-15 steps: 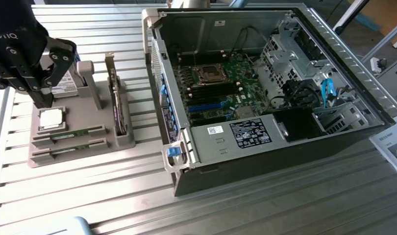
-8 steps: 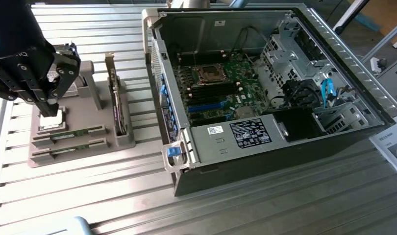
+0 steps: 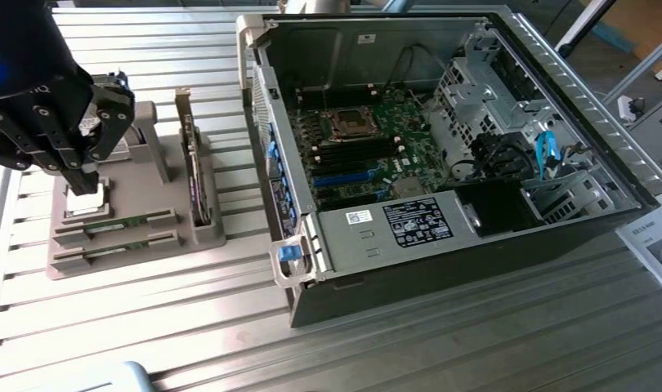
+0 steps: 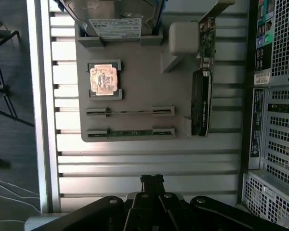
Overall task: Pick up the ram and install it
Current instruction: 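Pick up the ram and move it above insertion slot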
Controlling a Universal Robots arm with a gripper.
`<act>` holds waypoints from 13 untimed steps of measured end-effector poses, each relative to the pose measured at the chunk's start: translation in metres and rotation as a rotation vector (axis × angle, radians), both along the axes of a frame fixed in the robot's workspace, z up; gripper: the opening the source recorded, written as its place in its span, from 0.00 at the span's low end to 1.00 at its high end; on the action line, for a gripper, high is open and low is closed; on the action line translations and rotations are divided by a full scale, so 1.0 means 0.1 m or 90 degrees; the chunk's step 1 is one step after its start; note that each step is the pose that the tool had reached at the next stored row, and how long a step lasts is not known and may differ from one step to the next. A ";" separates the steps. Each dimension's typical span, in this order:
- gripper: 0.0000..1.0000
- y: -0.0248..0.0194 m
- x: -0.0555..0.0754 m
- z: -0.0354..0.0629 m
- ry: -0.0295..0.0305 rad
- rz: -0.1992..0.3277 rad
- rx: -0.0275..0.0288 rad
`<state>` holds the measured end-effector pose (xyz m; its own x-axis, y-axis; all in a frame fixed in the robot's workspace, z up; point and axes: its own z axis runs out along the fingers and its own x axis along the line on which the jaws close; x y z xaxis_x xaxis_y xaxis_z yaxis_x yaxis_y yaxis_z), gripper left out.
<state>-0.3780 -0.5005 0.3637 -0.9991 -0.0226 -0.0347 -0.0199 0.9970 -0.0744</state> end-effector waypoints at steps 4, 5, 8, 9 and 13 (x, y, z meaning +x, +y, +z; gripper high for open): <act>0.10 0.000 0.00 -0.005 0.0000 0.082 0.0000; 0.10 0.000 0.00 -0.006 0.0000 0.102 0.0000; 0.10 0.000 0.00 -0.008 0.0000 0.143 0.0000; 0.10 0.000 0.00 -0.009 -0.0001 0.155 0.0000; 0.10 0.000 0.00 -0.012 0.0000 0.217 0.0000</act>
<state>-0.3780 -0.5004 0.3625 -0.9339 -0.3558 -0.0348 -0.3526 0.9328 -0.0744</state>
